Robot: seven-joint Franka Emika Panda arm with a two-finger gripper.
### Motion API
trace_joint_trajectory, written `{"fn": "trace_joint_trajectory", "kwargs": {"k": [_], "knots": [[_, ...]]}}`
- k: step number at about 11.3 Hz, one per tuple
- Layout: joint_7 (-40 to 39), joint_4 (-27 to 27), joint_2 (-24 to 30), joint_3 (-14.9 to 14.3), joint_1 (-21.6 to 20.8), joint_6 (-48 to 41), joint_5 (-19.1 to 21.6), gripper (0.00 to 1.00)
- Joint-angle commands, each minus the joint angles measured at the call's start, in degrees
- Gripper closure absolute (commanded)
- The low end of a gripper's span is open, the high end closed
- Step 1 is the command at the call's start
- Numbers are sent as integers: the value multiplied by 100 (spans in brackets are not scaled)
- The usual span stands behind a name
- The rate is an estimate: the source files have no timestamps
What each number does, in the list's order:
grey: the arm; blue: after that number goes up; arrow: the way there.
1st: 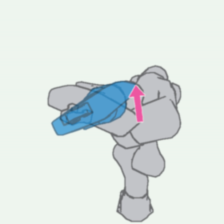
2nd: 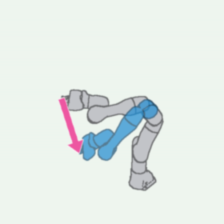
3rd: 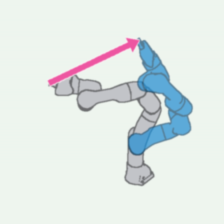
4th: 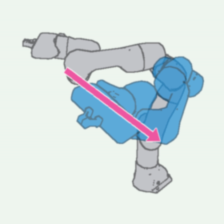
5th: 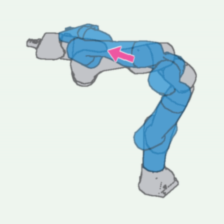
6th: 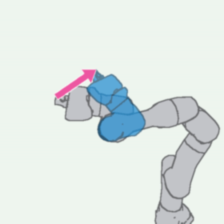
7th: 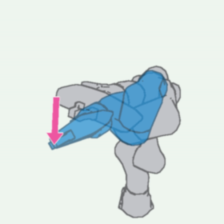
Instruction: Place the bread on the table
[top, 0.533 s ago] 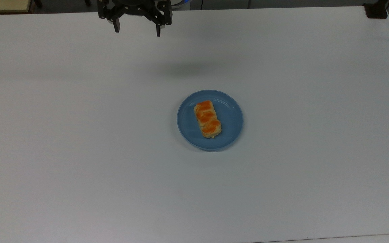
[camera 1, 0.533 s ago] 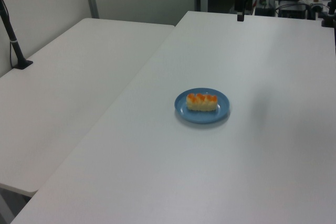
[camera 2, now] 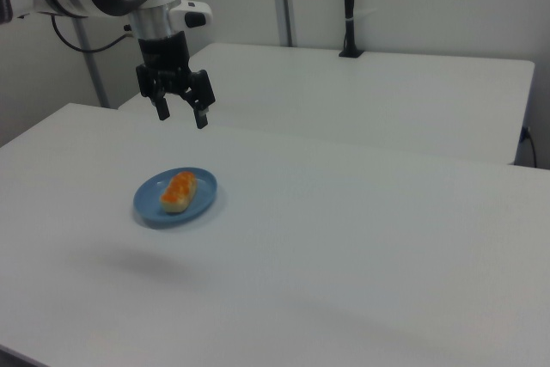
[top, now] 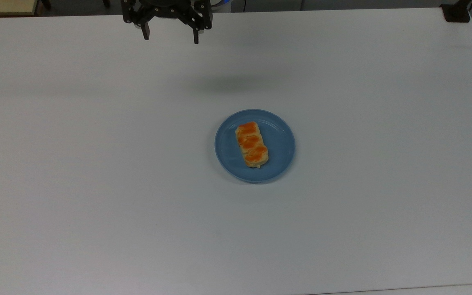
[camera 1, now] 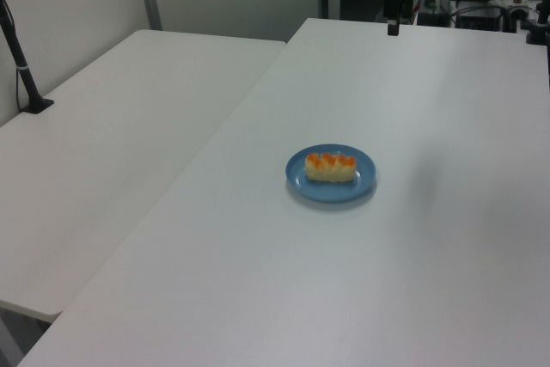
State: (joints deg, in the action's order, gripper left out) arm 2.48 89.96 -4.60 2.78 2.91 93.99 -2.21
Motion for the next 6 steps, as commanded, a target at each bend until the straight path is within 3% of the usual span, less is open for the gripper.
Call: {"fn": "trace_joint_trajectory", "kwargs": {"k": [1, 5, 6], "knots": [[-161, 48, 91, -76, -63, -126, 98, 0], [-161, 39, -5, -137, -202, -91, 98, 0], [-161, 48, -67, -389, -473, 13, 115, 0]]}}
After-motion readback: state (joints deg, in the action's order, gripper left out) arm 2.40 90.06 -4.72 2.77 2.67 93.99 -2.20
